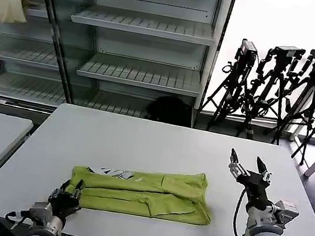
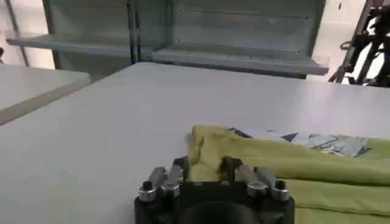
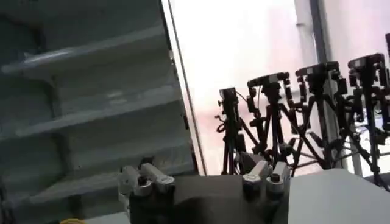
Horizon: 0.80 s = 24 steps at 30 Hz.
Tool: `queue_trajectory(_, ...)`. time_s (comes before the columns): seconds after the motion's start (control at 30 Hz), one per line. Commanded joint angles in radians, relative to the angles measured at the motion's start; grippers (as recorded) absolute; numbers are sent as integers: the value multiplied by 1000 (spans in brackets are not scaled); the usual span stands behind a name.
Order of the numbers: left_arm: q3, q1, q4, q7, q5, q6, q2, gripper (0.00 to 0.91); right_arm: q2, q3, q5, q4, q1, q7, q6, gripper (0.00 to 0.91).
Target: Fold and organize the clothes.
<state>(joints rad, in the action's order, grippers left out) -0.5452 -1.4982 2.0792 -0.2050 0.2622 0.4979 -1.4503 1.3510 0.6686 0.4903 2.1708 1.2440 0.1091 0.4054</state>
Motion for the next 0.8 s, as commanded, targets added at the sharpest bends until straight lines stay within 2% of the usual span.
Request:
queue_trajectory(0.03, 17, -1, -17, -12, -14, -49, -14, 0, -1, 7, 13, 5, -6, 4, 0, 907)
queue_trajectory(0.3, 9, 15, -54, 17, -131, -170, -7, 0, -2, 15, 14, 10, 3, 5, 1, 907)
queue_trajectory(0.47, -99, 40, -39, 126, -285, -296, 33, 0, -6, 20, 15, 2, 3, 5, 0, 907)
queue_trajectory(0.63, -271, 87, -20, 252, -376, -310, 137, 0, -7, 22, 15, -21, -1, 4, -5, 907)
queue_trajectory(0.8, -386, 130, -50, 337, -396, -276, 314, 0, -7, 18, 15, -41, -5, 3, -9, 907)
